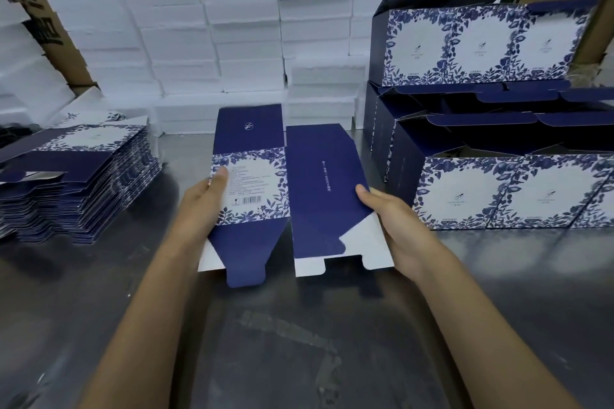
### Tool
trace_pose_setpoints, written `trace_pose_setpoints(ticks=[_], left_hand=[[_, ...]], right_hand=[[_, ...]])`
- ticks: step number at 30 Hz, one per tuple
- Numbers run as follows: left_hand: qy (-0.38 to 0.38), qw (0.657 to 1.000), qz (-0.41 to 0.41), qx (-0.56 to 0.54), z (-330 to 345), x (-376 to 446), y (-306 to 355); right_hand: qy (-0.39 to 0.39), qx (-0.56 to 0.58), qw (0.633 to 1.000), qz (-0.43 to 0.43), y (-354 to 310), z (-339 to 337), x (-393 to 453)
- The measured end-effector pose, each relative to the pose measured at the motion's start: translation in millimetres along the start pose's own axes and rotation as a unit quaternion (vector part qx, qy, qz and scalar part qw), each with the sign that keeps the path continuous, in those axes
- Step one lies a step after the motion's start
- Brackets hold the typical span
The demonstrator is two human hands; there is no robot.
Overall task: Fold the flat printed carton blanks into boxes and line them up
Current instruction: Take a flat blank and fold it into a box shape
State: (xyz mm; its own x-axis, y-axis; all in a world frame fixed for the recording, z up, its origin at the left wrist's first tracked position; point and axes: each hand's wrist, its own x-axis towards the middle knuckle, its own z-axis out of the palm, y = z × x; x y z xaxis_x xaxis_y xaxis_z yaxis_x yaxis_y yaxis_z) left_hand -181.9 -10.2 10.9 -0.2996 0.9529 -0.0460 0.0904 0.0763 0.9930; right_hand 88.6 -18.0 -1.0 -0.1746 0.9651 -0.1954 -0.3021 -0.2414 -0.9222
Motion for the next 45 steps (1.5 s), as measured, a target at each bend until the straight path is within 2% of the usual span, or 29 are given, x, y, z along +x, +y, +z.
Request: trace_pose_setpoints(ticks=[3, 6, 8, 11, 15, 18, 21, 23, 25, 27, 30, 33, 36, 40, 45], left_hand=[[-0.001, 0.999, -0.044, 0.029, 0.6, 2.1, 0.6], [0.004, 0.992, 0.013, 0.126, 9.2, 3.9, -1.0], [0.027, 0.988, 0.053, 0.144, 12.9, 5.8, -1.5], [0.055, 0.989, 0.062, 0.124, 13.7, 6.3, -1.8], [0.059, 0.977, 0.068, 0.195, 17.1, 2.4, -4.3], [-0.013, 0.964, 0.116, 0.238, 21.2, -2.3, -2.7], [-0.179, 0.966, 0.110, 0.152, 29.1, -10.7, 2.6], [-0.241, 0.953, 0.122, 0.141, 33.0, -14.7, 3.1], [-0.260, 0.941, 0.157, 0.147, 35.2, -17.2, 4.2], [-0.240, 0.944, 0.193, 0.122, 35.4, -20.5, 7.1], [-0.180, 0.957, 0.213, 0.084, 37.9, -24.5, 12.9], [-0.151, 0.962, 0.222, 0.054, 39.3, -26.9, 16.9], [-0.133, 0.966, 0.218, 0.028, 39.8, -29.2, 17.8], [-0.121, 0.970, 0.211, 0.014, 38.7, -29.0, 17.4], [-0.142, 0.969, 0.200, 0.030, 36.1, -30.7, 18.0]], right_hand=[[0.041, -0.029, 0.998, -0.038, 2.9, -0.6, 1.1], [0.068, -0.009, 0.997, -0.041, 1.9, -1.3, 2.6], [0.049, 0.017, 0.998, -0.020, 0.6, -1.3, 2.7], [0.021, 0.033, 0.999, -0.011, -0.1, -3.1, 2.6], [0.037, 0.042, 0.998, -0.033, -3.8, -3.9, -0.8], [0.046, 0.085, 0.995, -0.033, -9.2, -6.1, -4.1], [0.056, 0.114, 0.991, -0.038, -11.9, -4.7, -8.9], [0.023, 0.120, 0.991, -0.051, -12.4, -2.2, -9.8], [-0.002, 0.110, 0.992, -0.059, -13.1, 0.9, -10.3], [-0.024, 0.104, 0.991, -0.076, -11.5, 2.9, -8.5], [-0.061, 0.042, 0.991, -0.112, -6.0, 8.3, -6.2], [-0.075, -0.059, 0.986, -0.134, -2.0, 13.5, -4.5], [-0.072, -0.106, 0.982, -0.141, -0.4, 15.0, -4.2], [-0.035, -0.170, 0.972, -0.159, 6.4, 12.8, -3.1], [0.061, -0.289, 0.934, -0.201, 18.0, 17.1, 1.4]])
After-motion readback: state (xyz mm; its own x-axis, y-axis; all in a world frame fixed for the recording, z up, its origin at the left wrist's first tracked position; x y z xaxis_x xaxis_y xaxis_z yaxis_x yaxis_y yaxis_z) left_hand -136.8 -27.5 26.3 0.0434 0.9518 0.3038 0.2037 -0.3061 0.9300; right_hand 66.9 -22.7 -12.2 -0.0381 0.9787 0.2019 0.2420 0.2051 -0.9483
